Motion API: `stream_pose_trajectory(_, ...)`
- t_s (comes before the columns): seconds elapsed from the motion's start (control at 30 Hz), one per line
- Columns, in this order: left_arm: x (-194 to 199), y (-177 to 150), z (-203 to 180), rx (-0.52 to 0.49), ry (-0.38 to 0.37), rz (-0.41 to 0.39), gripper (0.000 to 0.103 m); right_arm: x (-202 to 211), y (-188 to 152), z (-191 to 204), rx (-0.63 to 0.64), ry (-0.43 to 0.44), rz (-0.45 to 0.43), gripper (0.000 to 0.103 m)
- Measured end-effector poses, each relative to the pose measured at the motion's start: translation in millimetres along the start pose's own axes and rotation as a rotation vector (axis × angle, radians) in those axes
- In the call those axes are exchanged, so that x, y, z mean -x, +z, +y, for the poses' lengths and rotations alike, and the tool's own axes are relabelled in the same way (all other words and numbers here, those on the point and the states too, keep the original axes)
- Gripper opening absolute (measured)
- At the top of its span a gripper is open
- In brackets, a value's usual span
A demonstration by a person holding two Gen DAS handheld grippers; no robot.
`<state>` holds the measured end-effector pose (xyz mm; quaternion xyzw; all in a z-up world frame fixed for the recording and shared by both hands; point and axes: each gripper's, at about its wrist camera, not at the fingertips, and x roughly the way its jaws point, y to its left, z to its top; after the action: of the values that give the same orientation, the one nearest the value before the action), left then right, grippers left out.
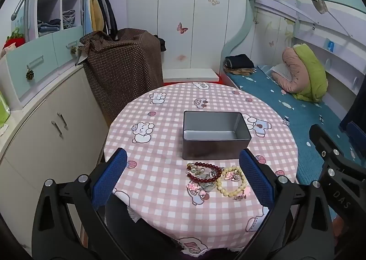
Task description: Organize jewelry
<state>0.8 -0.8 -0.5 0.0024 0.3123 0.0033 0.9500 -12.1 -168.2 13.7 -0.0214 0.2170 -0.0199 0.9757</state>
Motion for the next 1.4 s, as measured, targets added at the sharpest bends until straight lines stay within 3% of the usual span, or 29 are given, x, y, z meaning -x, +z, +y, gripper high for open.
stream_pose_trajectory(1.4,-6.9,-2.4,6.1,0.002,0.006,-0.003,0.098,-4.8,0.2,0.1,-0.005,0.024,0.019,0.096)
